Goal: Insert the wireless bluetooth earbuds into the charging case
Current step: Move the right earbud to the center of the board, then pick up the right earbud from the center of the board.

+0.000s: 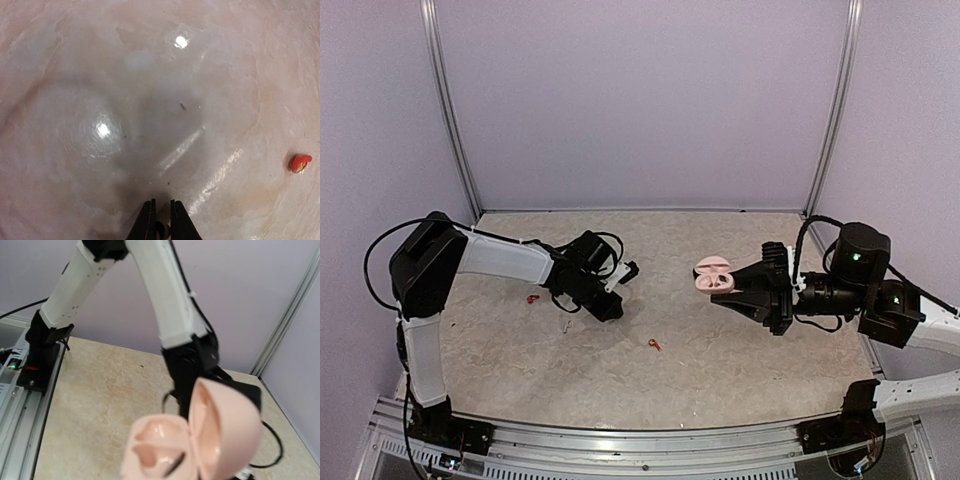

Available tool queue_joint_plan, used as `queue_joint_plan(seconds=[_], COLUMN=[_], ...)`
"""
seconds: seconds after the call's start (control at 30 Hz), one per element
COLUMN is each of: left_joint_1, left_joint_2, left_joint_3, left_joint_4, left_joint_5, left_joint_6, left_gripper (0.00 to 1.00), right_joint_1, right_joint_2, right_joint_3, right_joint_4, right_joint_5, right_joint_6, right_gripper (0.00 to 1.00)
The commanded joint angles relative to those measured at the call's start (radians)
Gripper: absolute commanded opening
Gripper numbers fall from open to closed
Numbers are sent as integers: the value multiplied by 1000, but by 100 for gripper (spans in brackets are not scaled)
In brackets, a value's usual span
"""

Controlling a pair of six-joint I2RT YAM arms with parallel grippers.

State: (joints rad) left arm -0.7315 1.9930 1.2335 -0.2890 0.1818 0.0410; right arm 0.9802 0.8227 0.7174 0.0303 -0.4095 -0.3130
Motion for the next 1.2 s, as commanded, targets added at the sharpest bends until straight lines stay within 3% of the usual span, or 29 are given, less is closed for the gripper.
queue_joint_plan(seconds=[0.0,0.37,0.73,1.17], left_joint_1=[-40,-85,-170,-210], left_joint_2=[-94,-278,-225,-60], left_joint_3=[-127,-53,12,109], left_joint_4=[-101,-265,-451,-527], left_joint_5=[-11,-121,-234,-286], left_joint_6=[-56,-94,-60,-10], left_gripper=[12,32,35,32], right_joint_1=[11,11,10,11], right_joint_2=[-22,5,18,13], right_joint_3=[-17,-18,-6,-4], right_joint_4=[29,47,23,5], right_joint_5=[2,4,28,47], right_joint_6=[19,33,44,47], right_gripper=[0,0,0,0])
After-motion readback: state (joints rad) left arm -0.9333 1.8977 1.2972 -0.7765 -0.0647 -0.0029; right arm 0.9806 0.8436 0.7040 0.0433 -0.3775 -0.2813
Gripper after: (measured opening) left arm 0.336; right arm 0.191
